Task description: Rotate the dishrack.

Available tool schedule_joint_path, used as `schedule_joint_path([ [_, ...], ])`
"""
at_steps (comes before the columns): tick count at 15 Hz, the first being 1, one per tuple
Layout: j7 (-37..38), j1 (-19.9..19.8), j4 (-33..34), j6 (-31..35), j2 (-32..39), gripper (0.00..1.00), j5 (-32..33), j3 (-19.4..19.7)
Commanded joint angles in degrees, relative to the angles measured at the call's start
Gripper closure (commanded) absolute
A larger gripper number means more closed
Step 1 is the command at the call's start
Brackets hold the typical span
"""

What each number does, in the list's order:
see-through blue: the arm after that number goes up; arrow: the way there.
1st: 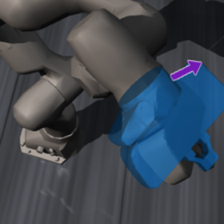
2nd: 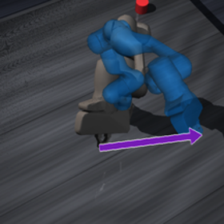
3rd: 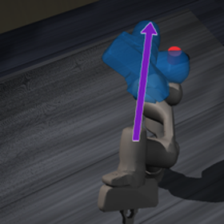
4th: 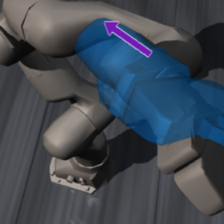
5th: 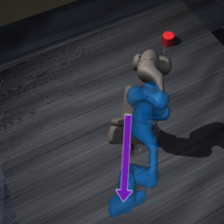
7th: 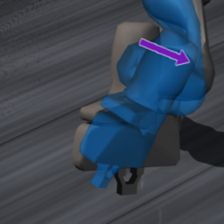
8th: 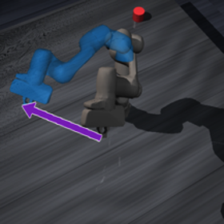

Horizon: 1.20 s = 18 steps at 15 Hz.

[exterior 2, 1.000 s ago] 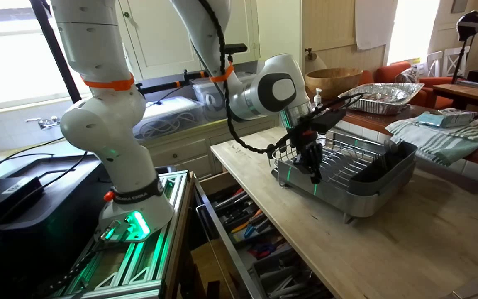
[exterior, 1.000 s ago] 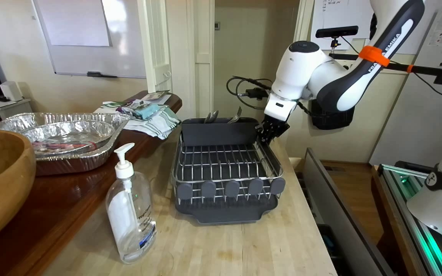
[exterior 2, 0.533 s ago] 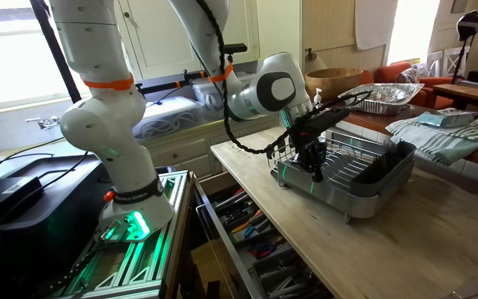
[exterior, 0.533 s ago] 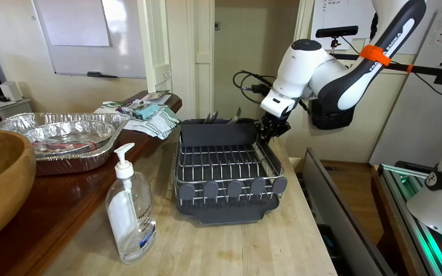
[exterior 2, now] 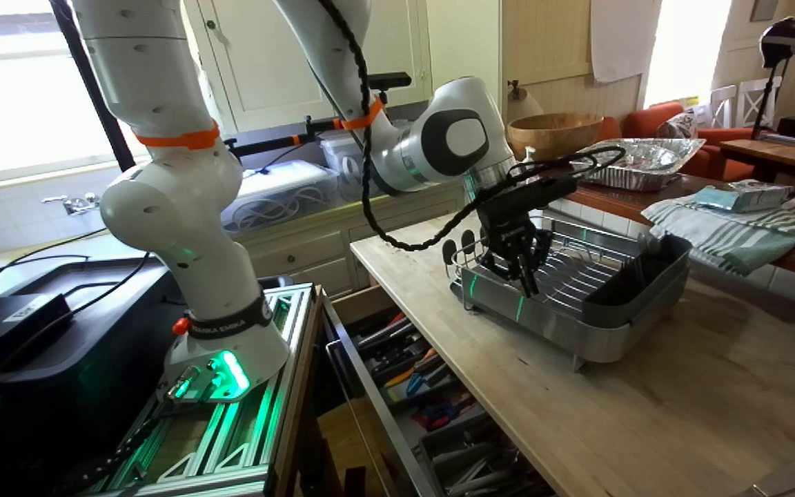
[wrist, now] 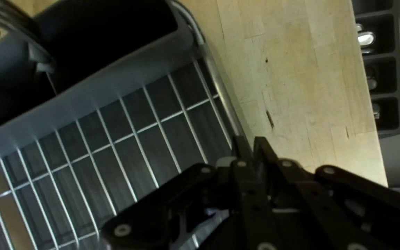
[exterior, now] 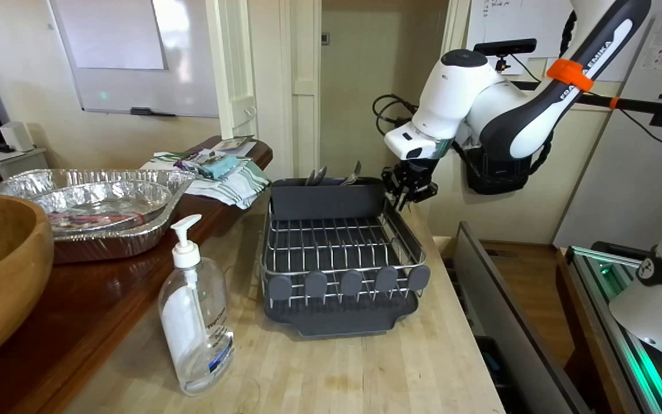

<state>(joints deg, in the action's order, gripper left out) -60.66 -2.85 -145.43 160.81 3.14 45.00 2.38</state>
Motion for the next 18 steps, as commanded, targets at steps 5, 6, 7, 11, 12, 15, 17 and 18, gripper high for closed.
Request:
schedule_joint_path([
  [5, 18.88, 0.97, -0.75, -8.26, -2.65, 0.65, -1.45, -0.73],
  [6, 17.12, 0.88, -1.25, -7.88, -3.04, 0.63, -3.4, -0.95],
  [7, 15.73, 0.74, -1.71, -7.09, -3.43, 0.54, -4.45, -0.95],
  [11, 8.08, 0.48, -1.69, -4.92, -2.57, 0.25, -9.14, -0.9],
  [12, 5.57, 0.5, -1.34, -5.1, -1.84, 0.17, -10.89, -0.96],
  [15, -0.23, 0.53, -0.57, -5.19, -0.36, 0.0, -15.19, -1.13],
  [17, -1.76, 0.64, 0.2, -5.57, 0.65, 0.0, -17.46, -1.29],
  [18, -0.25, 0.69, 0.62, -5.26, 1.23, 0.0, -17.27, -1.21],
])
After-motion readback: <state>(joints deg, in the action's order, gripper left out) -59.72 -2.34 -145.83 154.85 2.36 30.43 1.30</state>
